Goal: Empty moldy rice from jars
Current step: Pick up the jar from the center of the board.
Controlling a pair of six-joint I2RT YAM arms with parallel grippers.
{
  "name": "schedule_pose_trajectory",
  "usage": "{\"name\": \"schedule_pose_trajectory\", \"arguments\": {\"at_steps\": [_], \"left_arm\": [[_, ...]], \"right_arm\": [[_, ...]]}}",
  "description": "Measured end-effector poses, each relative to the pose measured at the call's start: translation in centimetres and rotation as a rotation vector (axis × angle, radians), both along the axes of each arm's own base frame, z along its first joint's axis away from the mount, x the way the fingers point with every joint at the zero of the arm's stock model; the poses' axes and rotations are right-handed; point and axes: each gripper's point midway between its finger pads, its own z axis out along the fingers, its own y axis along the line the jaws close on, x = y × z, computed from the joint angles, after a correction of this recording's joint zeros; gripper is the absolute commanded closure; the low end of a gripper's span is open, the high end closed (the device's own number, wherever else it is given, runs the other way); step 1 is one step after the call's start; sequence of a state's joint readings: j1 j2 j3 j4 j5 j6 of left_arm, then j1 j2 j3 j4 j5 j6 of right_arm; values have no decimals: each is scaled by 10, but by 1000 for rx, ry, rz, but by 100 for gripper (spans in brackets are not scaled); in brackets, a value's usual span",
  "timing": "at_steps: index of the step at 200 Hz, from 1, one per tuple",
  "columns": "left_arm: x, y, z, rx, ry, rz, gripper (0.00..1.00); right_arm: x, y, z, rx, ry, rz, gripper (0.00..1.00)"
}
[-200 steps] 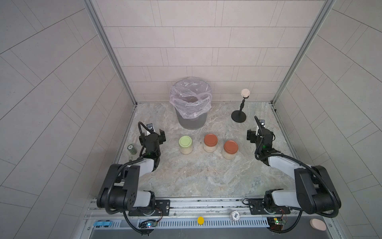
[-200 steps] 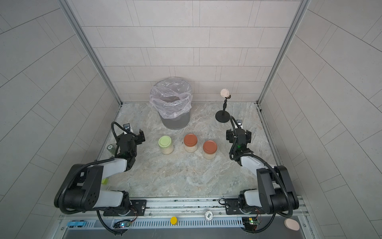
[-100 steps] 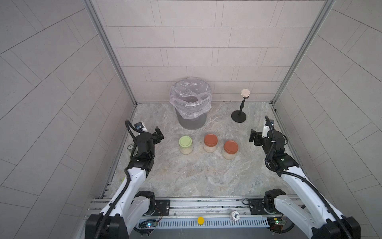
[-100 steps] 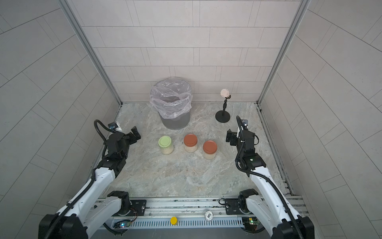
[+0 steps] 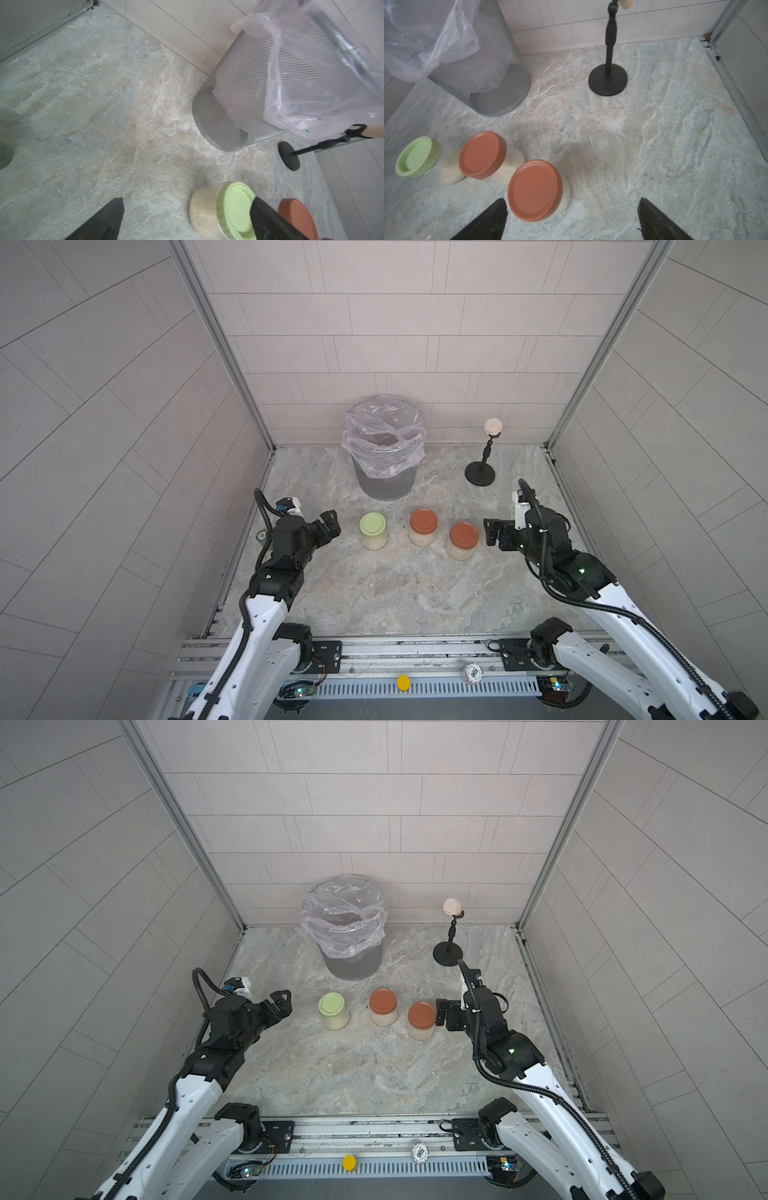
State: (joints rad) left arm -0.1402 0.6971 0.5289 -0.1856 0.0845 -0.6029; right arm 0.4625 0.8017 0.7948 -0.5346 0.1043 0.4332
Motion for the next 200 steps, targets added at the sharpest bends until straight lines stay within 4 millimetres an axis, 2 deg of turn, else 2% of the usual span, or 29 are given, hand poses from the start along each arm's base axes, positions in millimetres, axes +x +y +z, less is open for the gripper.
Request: {"name": "schedule_pose_trajectory", "arguments": {"at_steps": [24, 62, 81, 108, 158, 200], "left_arm": [[-11, -13, 3, -27, -33, -42, 0], [-22, -33, -17, -31, -13, -108, 0], [-25, -44, -32, -15, 19, -140, 0], [-25, -61, -45, 6, 36, -186, 0], [-22, -92, -58, 51, 25, -264, 0], [-21, -115, -68, 108, 20, -319, 0]], "right_arm": [[-7, 22, -6, -47, 67, 63, 0], [-9, 40, -20, -123, 154, 98, 1], [-10, 43, -28, -161, 190, 106, 1], [-11, 45, -39, -193, 226, 112, 0], [-9, 47, -52, -228, 271, 114, 1], [-6, 50, -73, -276, 331, 115, 0]]}}
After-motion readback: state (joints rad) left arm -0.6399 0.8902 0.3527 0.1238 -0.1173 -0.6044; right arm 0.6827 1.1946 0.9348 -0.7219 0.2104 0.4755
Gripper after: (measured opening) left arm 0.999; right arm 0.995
